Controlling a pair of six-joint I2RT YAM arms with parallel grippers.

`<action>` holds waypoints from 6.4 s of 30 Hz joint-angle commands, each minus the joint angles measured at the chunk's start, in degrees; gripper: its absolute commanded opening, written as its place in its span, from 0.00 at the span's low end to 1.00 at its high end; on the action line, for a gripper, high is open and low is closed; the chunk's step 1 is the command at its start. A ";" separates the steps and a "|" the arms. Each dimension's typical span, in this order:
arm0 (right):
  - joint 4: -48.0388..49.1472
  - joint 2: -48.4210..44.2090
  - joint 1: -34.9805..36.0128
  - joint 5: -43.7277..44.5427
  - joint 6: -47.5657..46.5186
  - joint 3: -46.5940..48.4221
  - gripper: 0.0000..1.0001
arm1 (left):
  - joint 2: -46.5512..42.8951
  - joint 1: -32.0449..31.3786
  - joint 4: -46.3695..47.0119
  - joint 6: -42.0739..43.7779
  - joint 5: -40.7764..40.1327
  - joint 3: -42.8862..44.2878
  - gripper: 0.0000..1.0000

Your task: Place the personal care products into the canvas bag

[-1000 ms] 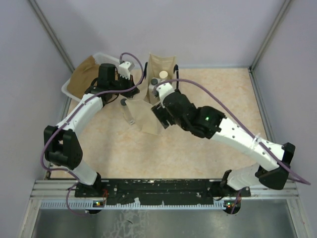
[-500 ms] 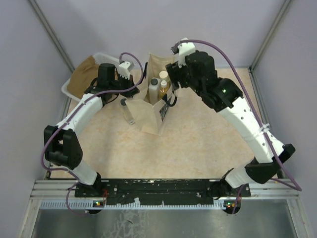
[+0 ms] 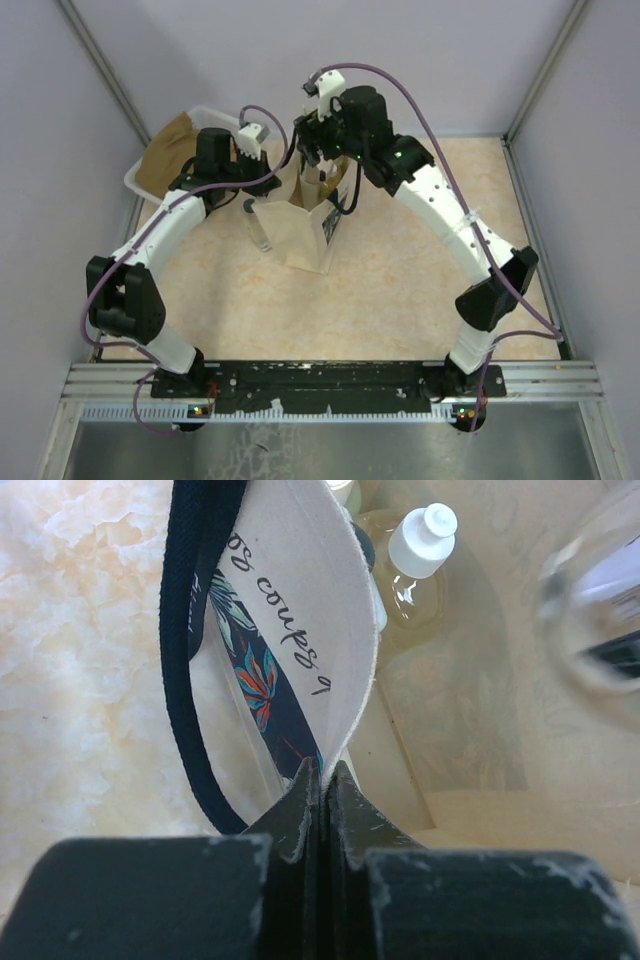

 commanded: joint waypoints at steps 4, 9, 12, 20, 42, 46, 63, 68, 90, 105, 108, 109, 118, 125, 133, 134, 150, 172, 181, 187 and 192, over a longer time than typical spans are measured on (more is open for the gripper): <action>19.83 -2.82 -2.13 -8.01 5.25 -14.23 0.00 | -1.56 0.57 0.07 -1.11 1.00 -0.65 0.00; 25.57 -4.31 -2.15 -11.26 7.99 -22.96 0.00 | -2.19 0.76 -0.38 -1.60 0.85 -0.48 0.00; 27.81 -4.36 -2.13 -12.83 9.37 -25.55 0.00 | -2.77 0.83 -0.45 -1.69 0.70 -0.44 0.00; 32.06 -3.20 -1.79 -17.24 12.78 -27.77 0.00 | -3.06 0.83 -0.49 -1.76 0.93 -0.43 0.00; 23.98 9.91 4.27 -5.58 7.76 -19.96 0.26 | -5.08 0.83 -0.64 -1.96 1.17 -0.13 0.00; 24.44 8.50 4.44 -7.45 7.81 -20.62 0.63 | -4.89 0.83 -0.67 -1.96 1.11 -0.17 0.00; 22.11 -24.80 9.82 11.92 3.96 -41.41 0.90 | -1.65 0.83 0.59 -2.10 2.90 2.21 0.00; 20.47 -31.37 16.21 13.93 2.77 -46.07 0.90 | 0.18 0.83 1.87 -2.57 4.45 4.39 0.00; 32.58 -12.89 30.36 11.63 -3.56 -46.71 0.99 | 17.12 1.09 -0.04 -1.78 6.07 24.05 0.00; 53.42 4.30 25.23 13.18 -14.26 -40.04 0.99 | 15.99 2.40 -2.92 0.68 5.89 24.91 0.00; 53.35 5.32 22.98 12.11 -15.82 -38.69 0.99 | 15.79 2.63 -2.93 0.83 6.36 24.62 0.00; 53.09 5.72 22.41 11.66 -16.58 -38.18 0.99 | 15.91 2.67 -2.93 0.88 6.44 24.53 0.00; 49.58 10.34 18.17 2.82 -16.13 -31.59 0.99 | 16.11 2.91 -2.66 1.20 6.62 24.00 0.00; 47.68 14.75 17.62 -1.40 -15.28 -26.60 0.99 | 15.85 3.61 -2.74 1.63 6.77 24.12 0.00; 47.30 17.93 16.73 -0.79 -15.45 -22.95 0.99 | 15.57 4.41 -3.02 1.69 7.49 23.85 0.00; 47.05 18.76 16.52 -0.59 -15.44 -22.10 0.99 | 15.46 4.43 -3.02 1.75 7.48 23.70 0.00; 39.72 27.80 11.96 1.06 -13.21 -11.84 0.99 | 15.04 4.96 -1.70 1.78 7.82 21.82 0.00; 38.37 25.06 12.10 -1.23 -8.37 -18.89 0.00 | 14.96 5.21 -1.35 1.42 8.19 20.84 0.00; 31.63 2.69 19.31 0.35 -2.15 -37.44 0.00 | 15.34 5.27 -0.92 1.06 8.00 20.48 0.00; 27.64 -11.64 21.03 -2.60 7.11 -46.70 0.00 | 15.45 5.29 -0.92 1.03 8.07 20.16 0.00; 17.13 -19.27 21.14 6.04 7.75 -44.90 0.00 | 14.49 5.32 -0.57 0.70 8.74 19.49 0.00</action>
